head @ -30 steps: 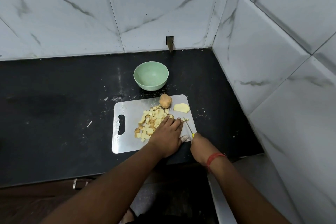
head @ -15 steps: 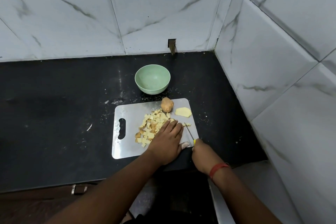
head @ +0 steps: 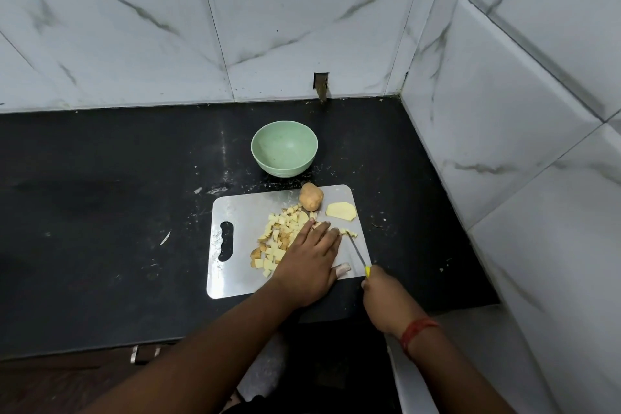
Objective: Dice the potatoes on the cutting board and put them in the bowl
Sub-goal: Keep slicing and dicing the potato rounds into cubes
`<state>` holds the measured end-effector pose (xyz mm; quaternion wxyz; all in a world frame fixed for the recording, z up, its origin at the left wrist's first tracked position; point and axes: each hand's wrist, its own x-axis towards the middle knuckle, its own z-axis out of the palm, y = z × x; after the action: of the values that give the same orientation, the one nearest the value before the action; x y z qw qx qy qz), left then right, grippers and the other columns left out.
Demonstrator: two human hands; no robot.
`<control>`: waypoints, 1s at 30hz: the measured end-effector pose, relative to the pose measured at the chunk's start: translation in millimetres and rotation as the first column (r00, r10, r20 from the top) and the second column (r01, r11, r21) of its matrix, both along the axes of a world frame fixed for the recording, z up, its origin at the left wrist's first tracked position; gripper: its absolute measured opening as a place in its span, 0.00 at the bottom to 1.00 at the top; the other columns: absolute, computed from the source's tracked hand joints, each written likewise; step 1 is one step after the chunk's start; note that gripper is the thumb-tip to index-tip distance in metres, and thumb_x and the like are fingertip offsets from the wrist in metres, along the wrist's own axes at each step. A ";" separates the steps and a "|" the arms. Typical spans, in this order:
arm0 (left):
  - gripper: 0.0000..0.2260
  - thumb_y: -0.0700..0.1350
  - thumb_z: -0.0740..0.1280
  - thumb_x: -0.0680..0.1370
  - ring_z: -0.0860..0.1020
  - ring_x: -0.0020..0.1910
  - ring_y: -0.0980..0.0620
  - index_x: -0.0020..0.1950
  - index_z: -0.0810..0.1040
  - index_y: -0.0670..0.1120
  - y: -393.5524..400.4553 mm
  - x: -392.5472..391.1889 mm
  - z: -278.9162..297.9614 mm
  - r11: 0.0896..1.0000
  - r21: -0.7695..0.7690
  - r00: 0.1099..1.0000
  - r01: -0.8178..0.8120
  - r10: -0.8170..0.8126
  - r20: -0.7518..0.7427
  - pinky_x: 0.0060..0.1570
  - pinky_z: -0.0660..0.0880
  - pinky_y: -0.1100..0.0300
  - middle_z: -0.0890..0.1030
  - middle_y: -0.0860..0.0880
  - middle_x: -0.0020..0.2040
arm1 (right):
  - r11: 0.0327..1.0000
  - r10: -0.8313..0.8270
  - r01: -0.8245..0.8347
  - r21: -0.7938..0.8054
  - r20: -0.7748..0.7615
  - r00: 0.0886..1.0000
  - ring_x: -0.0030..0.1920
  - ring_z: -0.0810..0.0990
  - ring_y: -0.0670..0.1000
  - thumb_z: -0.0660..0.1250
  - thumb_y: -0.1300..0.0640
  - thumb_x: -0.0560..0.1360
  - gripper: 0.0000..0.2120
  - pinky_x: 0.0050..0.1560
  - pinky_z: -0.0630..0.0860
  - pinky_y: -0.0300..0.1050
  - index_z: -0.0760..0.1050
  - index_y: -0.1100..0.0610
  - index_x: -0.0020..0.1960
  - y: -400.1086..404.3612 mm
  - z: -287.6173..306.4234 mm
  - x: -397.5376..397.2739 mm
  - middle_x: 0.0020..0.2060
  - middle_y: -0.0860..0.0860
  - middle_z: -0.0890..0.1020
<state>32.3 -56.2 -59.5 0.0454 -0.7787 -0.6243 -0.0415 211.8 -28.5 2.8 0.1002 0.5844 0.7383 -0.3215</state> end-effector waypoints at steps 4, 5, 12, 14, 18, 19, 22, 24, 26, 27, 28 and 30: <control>0.32 0.62 0.49 0.84 0.66 0.75 0.40 0.75 0.71 0.39 -3.5 -2.2 -4.1 1.000 -0.002 0.999 -0.027 0.027 -0.018 0.78 0.57 0.41 0.73 0.42 0.73 | 0.999 0.031 -0.032 0.028 0.026 0.999 0.53 0.80 0.58 0.56 0.64 0.79 0.11 0.45 0.69 0.41 0.67 0.63 0.61 5.0 -2.6 -12.3 0.55 0.61 0.79; 0.33 0.62 0.48 0.84 0.66 0.75 0.40 0.75 0.71 0.39 -3.1 -2.3 -3.9 1.000 -0.005 0.999 -0.026 0.026 -0.019 0.78 0.57 0.41 0.73 0.42 0.73 | 0.999 0.035 -0.036 0.022 0.041 0.999 0.54 0.80 0.58 0.56 0.64 0.79 0.13 0.46 0.70 0.41 0.66 0.64 0.62 6.7 -3.3 -14.2 0.56 0.61 0.79; 0.33 0.62 0.48 0.84 0.68 0.74 0.40 0.74 0.72 0.39 -0.2 -1.6 -0.2 0.999 -0.013 0.999 -0.041 0.041 -0.025 0.77 0.58 0.40 0.74 0.42 0.71 | 0.999 0.052 -0.051 -0.015 0.076 0.996 0.56 0.79 0.59 0.57 0.64 0.79 0.15 0.46 0.68 0.43 0.65 0.66 0.65 13.5 -5.5 -19.2 0.57 0.62 0.78; 0.32 0.62 0.49 0.84 0.68 0.73 0.41 0.73 0.73 0.39 0.3 1.0 0.2 0.999 -0.004 0.999 -0.052 0.052 -0.017 0.77 0.58 0.40 0.75 0.42 0.70 | 0.996 0.081 -0.079 -0.044 0.039 0.996 0.57 0.78 0.61 0.56 0.63 0.80 0.14 0.49 0.69 0.44 0.67 0.65 0.64 12.1 -3.7 -17.0 0.58 0.62 0.77; 0.32 0.62 0.50 0.84 0.69 0.72 0.41 0.71 0.75 0.39 0.0 3.7 1.3 0.998 0.029 0.998 -0.062 0.062 -0.006 0.77 0.57 0.41 0.76 0.43 0.68 | 0.995 0.089 -0.088 -0.056 0.026 0.996 0.57 0.78 0.61 0.55 0.62 0.81 0.12 0.53 0.73 0.46 0.66 0.64 0.63 -0.6 -1.3 -5.9 0.56 0.61 0.77; 0.32 0.62 0.50 0.84 0.69 0.72 0.41 0.71 0.75 0.39 -0.2 3.7 1.4 0.998 0.027 0.998 -0.062 0.063 -0.006 0.78 0.57 0.41 0.76 0.43 0.68 | 0.995 0.091 -0.089 -0.053 0.028 0.995 0.56 0.78 0.60 0.55 0.62 0.81 0.11 0.52 0.73 0.47 0.66 0.63 0.62 -3.6 -1.7 -3.2 0.56 0.61 0.77; 0.32 0.62 0.49 0.84 0.67 0.74 0.41 0.73 0.73 0.39 -1.1 2.8 1.2 0.998 0.001 0.998 -0.065 0.065 -0.001 0.78 0.57 0.40 0.74 0.43 0.70 | 0.998 0.060 -0.060 -0.009 0.010 0.998 0.52 0.80 0.56 0.56 0.61 0.81 0.03 0.47 0.72 0.44 0.66 0.58 0.54 -7.2 -1.1 -1.6 0.53 0.58 0.79; 0.32 0.62 0.49 0.84 0.66 0.75 0.41 0.74 0.72 0.40 -1.6 2.4 0.0 0.997 -0.010 0.997 -0.075 0.075 0.002 0.78 0.56 0.40 0.73 0.43 0.71 | 0.999 0.037 -0.037 0.016 -0.008 0.999 0.50 0.80 0.55 0.55 0.61 0.81 0.03 0.45 0.71 0.43 0.66 0.58 0.54 -5.5 -0.2 -5.6 0.52 0.58 0.79; 0.32 0.62 0.49 0.84 0.66 0.75 0.42 0.74 0.73 0.40 -2.0 2.3 -1.1 0.996 -0.008 0.996 -0.084 0.084 0.009 0.78 0.56 0.40 0.74 0.44 0.71 | 0.999 0.036 -0.036 0.028 0.001 0.999 0.50 0.80 0.56 0.55 0.61 0.81 0.06 0.44 0.70 0.43 0.67 0.60 0.57 -3.2 0.3 -10.3 0.52 0.59 0.79; 0.32 0.62 0.49 0.84 0.66 0.75 0.42 0.74 0.73 0.40 -2.0 2.0 -1.3 0.997 -0.007 0.996 -0.083 0.083 0.013 0.78 0.56 0.39 0.74 0.44 0.71 | 0.999 0.042 -0.042 0.032 0.007 0.999 0.50 0.80 0.56 0.55 0.62 0.80 0.07 0.44 0.70 0.43 0.67 0.60 0.57 -1.9 0.7 -12.6 0.52 0.59 0.79; 0.32 0.62 0.49 0.84 0.66 0.75 0.42 0.74 0.73 0.40 -1.9 1.3 -0.9 0.997 -0.008 0.997 -0.079 0.079 0.014 0.77 0.56 0.39 0.74 0.44 0.71 | 0.998 0.049 -0.049 0.033 0.014 0.999 0.49 0.80 0.56 0.56 0.62 0.80 0.07 0.44 0.71 0.43 0.67 0.61 0.57 -1.0 0.0 -14.5 0.52 0.59 0.79; 0.32 0.62 0.49 0.84 0.66 0.75 0.42 0.74 0.72 0.40 -1.4 0.3 0.1 0.997 -0.010 0.997 -0.074 0.074 0.014 0.77 0.57 0.38 0.74 0.44 0.71 | 0.999 0.046 -0.047 0.018 0.024 0.999 0.46 0.78 0.55 0.55 0.63 0.80 0.08 0.44 0.72 0.44 0.67 0.61 0.57 0.5 -1.7 -16.3 0.52 0.59 0.79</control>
<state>32.7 -57.6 -59.4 0.0386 -0.7550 -0.6532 -0.0425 195.5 -28.0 1.1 0.1109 0.5717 0.7535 -0.3051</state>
